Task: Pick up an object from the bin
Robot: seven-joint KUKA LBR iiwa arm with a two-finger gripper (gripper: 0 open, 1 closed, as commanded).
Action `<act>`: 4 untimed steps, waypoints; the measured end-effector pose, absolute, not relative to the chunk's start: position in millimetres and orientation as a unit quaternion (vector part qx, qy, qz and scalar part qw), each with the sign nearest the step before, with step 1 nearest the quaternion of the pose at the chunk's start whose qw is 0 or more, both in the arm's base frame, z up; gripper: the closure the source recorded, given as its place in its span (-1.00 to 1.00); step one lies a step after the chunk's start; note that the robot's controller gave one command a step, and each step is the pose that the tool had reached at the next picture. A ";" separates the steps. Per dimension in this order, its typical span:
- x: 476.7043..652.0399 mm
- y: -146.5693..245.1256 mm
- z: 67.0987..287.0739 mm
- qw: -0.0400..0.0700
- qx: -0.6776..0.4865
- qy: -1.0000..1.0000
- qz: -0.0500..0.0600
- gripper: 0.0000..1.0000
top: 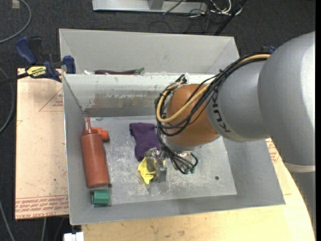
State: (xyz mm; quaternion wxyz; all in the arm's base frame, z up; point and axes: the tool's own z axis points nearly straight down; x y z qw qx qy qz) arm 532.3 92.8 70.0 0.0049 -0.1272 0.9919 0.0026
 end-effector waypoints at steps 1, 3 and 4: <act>532.3 92.7 70.0 0.005 -0.127 0.992 0.003 1.00; 541.2 85.2 175.5 0.006 -0.122 0.992 0.003 1.00; 533.4 68.3 314.4 0.009 -0.129 0.992 0.003 1.00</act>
Offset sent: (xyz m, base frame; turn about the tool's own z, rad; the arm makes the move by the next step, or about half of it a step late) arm 0.0082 -0.0081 0.1056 0.0078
